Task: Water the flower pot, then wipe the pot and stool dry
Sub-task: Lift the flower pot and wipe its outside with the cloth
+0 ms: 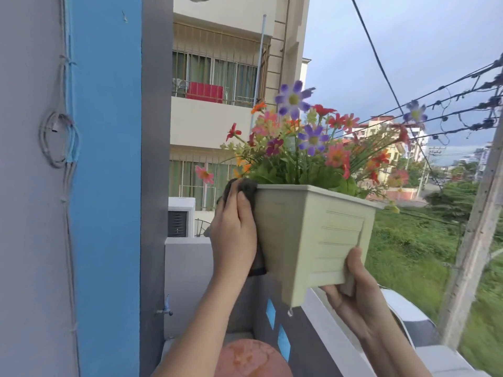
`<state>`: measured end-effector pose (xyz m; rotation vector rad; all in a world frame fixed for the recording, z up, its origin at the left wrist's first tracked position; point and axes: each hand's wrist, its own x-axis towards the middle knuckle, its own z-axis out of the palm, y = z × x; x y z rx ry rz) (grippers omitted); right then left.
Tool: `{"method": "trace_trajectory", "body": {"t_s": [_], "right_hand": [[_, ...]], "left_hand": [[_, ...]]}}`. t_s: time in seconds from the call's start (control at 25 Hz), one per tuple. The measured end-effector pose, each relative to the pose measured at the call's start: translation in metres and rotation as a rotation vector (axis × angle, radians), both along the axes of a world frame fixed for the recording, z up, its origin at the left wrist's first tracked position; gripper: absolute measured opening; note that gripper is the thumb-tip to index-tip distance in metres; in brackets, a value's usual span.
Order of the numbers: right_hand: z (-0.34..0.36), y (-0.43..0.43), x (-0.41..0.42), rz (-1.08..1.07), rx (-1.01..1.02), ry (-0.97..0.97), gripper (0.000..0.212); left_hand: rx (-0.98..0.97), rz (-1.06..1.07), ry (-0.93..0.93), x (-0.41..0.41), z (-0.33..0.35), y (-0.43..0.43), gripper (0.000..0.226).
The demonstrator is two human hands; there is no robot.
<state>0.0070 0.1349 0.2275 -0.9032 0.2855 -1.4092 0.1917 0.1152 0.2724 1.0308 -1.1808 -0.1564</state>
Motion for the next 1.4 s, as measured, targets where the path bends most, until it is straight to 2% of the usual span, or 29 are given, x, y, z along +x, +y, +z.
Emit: {"method": "trace_trajectory", "body": {"t_s": [0.12, 0.2, 0.28, 0.36, 0.48, 0.6, 0.68, 0.76, 0.84, 0.92, 1.0, 1.12, 1.24, 1.4], "right_hand": [[0.000, 0.003, 0.000, 0.013, 0.006, -0.071, 0.071], [0.000, 0.004, -0.001, 0.009, -0.005, -0.113, 0.071], [0.003, 0.005, 0.000, -0.010, -0.034, -0.117, 0.069], [0.006, 0.002, 0.000, -0.040, -0.045, -0.112, 0.068], [0.007, -0.001, 0.002, -0.030, -0.016, -0.098, 0.069], [0.005, -0.003, 0.001, -0.020, 0.013, -0.051, 0.070], [0.001, -0.004, -0.002, -0.025, 0.016, -0.043, 0.071], [-0.004, -0.003, -0.002, -0.021, 0.021, -0.028, 0.071], [-0.006, -0.001, 0.000, 0.002, 0.016, -0.004, 0.070], [-0.003, -0.001, 0.002, 0.015, 0.002, 0.002, 0.070], [0.000, -0.004, 0.004, 0.035, 0.002, -0.037, 0.069], [-0.004, -0.016, 0.008, 0.090, 0.043, -0.120, 0.070], [-0.009, -0.029, 0.009, 0.129, 0.078, -0.116, 0.068], [0.012, -0.031, 0.016, 0.170, 0.180, -0.018, 0.069]], "left_hand": [[0.322, -0.028, 0.068, 0.008, 0.009, -0.010, 0.044], [0.556, -0.190, 0.200, 0.017, 0.011, -0.021, 0.055], [0.602, -0.315, 0.287, 0.018, 0.000, -0.021, 0.057], [0.477, -0.279, 0.287, 0.004, -0.021, -0.007, 0.054], [0.129, -0.065, 0.122, -0.027, -0.055, 0.011, 0.052], [-0.138, -0.087, -0.067, -0.036, -0.057, 0.015, 0.044], [-0.327, -0.104, -0.262, -0.029, -0.051, 0.016, 0.043], [-0.355, 0.040, -0.367, -0.015, -0.046, 0.006, 0.045], [-0.143, 0.134, -0.181, 0.000, -0.038, -0.003, 0.041], [0.117, -0.104, 0.120, 0.014, -0.026, -0.005, 0.037], [0.316, -0.381, 0.315, 0.023, -0.019, 0.000, 0.045], [0.330, -0.634, 0.212, 0.035, -0.017, 0.013, 0.072], [0.279, -0.607, 0.134, 0.043, -0.023, 0.015, 0.048], [0.182, -0.558, 0.414, 0.040, -0.033, 0.020, 0.019]]}}
